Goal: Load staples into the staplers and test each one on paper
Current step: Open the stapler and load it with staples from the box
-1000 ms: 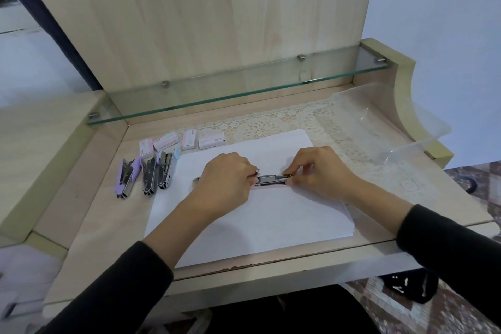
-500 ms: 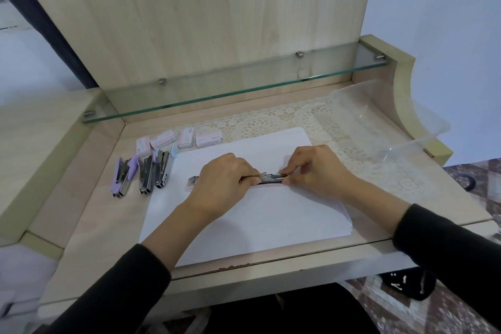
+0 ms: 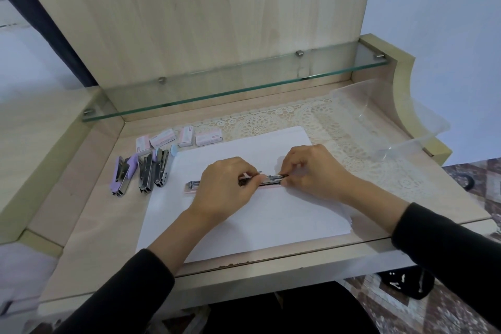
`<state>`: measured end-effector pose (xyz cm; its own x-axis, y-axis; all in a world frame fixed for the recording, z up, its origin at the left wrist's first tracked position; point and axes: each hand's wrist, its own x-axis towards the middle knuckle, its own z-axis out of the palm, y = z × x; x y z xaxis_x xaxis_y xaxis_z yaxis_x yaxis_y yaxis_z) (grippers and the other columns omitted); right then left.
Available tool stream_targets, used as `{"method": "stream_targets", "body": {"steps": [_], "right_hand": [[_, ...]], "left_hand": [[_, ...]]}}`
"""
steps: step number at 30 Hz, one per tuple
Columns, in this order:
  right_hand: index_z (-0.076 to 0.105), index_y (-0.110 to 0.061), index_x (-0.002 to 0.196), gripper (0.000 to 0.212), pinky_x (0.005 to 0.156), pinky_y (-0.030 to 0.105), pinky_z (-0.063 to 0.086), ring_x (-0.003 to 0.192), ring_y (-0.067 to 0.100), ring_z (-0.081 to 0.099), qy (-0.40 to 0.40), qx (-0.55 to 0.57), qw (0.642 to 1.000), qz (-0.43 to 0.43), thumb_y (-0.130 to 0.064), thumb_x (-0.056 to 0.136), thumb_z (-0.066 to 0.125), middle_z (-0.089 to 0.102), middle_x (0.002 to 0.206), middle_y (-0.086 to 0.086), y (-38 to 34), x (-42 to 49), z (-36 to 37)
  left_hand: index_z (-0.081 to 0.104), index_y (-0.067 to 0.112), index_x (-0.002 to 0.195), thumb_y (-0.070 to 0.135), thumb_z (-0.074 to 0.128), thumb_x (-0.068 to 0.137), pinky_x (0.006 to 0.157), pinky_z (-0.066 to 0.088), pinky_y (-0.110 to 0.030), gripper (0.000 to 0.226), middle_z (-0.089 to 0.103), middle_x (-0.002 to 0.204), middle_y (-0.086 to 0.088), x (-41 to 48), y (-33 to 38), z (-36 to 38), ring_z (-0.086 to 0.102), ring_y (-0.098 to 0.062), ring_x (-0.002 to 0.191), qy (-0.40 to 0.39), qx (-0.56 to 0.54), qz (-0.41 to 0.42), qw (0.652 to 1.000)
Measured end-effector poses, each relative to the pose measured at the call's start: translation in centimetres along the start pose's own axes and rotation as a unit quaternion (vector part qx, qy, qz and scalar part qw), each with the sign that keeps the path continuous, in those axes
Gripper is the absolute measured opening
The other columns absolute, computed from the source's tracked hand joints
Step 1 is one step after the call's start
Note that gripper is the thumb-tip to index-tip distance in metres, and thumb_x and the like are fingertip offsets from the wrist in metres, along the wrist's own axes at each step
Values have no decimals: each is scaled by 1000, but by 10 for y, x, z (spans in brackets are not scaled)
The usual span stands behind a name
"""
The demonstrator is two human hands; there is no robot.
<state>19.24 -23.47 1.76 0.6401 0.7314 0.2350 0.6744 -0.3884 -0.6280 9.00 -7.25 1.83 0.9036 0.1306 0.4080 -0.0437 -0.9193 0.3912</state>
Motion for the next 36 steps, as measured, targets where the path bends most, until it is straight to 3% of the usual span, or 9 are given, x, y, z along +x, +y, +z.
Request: {"method": "stream_targets", "body": {"steps": [4, 7, 11, 15, 19, 21, 25, 30, 36], "right_hand": [[70, -13, 97, 30, 74, 21, 42, 77, 15, 58, -19, -14, 999, -36, 0, 70, 70, 69, 83, 5, -3, -2, -2], [67, -26, 108, 42, 71, 25, 41, 77, 14, 53, -49, -49, 995, -71, -2, 74, 66, 64, 85, 5, -6, -5, 0], [70, -27, 103, 41, 66, 22, 37, 75, 9, 46, -56, -56, 993, -91, 1, 75, 62, 60, 86, 0, -5, -6, 4], [75, -20, 91, 31, 66, 17, 42, 74, 10, 56, -39, -33, 996, -70, 2, 70, 66, 65, 87, 0, -3, -4, 2], [73, -12, 75, 20, 67, 15, 41, 76, 11, 56, -8, 5, 999, -53, 4, 64, 70, 67, 78, 1, 0, -5, -1], [70, -12, 77, 19, 68, 19, 41, 70, 9, 56, -1, 13, 999, -38, 3, 65, 70, 67, 77, 1, 0, -6, -3], [73, -18, 93, 29, 73, 24, 46, 77, 13, 61, -21, -11, 998, -62, 0, 70, 70, 68, 89, 0, -2, -7, 0], [74, -16, 87, 22, 74, 19, 48, 76, 10, 63, -3, 30, 999, -32, -6, 68, 76, 70, 84, -2, -3, -9, -3], [73, -12, 87, 19, 80, 26, 48, 78, 11, 63, 7, 40, 999, 13, -7, 69, 75, 70, 82, -3, -5, -10, -1]], "left_hand": [[72, 8, 75, 27, 64, 75, 62, 49, -19, 20, 71, 74, -2, -4, -6, -2, 61, -9, 63, 16, -48, 11, 999], [72, 8, 76, 23, 64, 76, 66, 40, -11, 17, 70, 74, -2, -5, -8, -1, 55, -10, 78, 5, -38, 27, 999], [71, 8, 75, 21, 64, 76, 66, 38, -4, 14, 70, 73, -1, -5, -11, 1, 54, -8, 75, 9, -45, 34, 998], [71, 8, 76, 19, 64, 76, 66, 37, -4, 13, 70, 74, -1, -5, -12, 2, 55, -8, 74, 6, -49, 38, 998], [71, 8, 76, 19, 64, 77, 64, 41, -12, 13, 70, 74, -2, -6, -12, 2, 55, -8, 74, 8, -57, 42, 997], [71, 8, 77, 20, 64, 77, 64, 41, -13, 14, 70, 75, -2, -6, -13, 2, 55, -8, 74, 8, -58, 43, 997], [71, 9, 77, 20, 63, 77, 66, 37, -6, 14, 70, 76, -1, -6, -13, 3, 54, -7, 76, 5, -49, 45, 998], [74, 9, 81, 26, 60, 80, 71, 43, -14, 22, 72, 81, -1, -7, -15, 6, 56, -7, 82, 4, -56, 67, 996], [74, 8, 80, 19, 68, 75, 70, 48, -14, 14, 71, 79, -2, -9, -15, 8, 60, -5, 76, 33, -110, 66, 991]]}}
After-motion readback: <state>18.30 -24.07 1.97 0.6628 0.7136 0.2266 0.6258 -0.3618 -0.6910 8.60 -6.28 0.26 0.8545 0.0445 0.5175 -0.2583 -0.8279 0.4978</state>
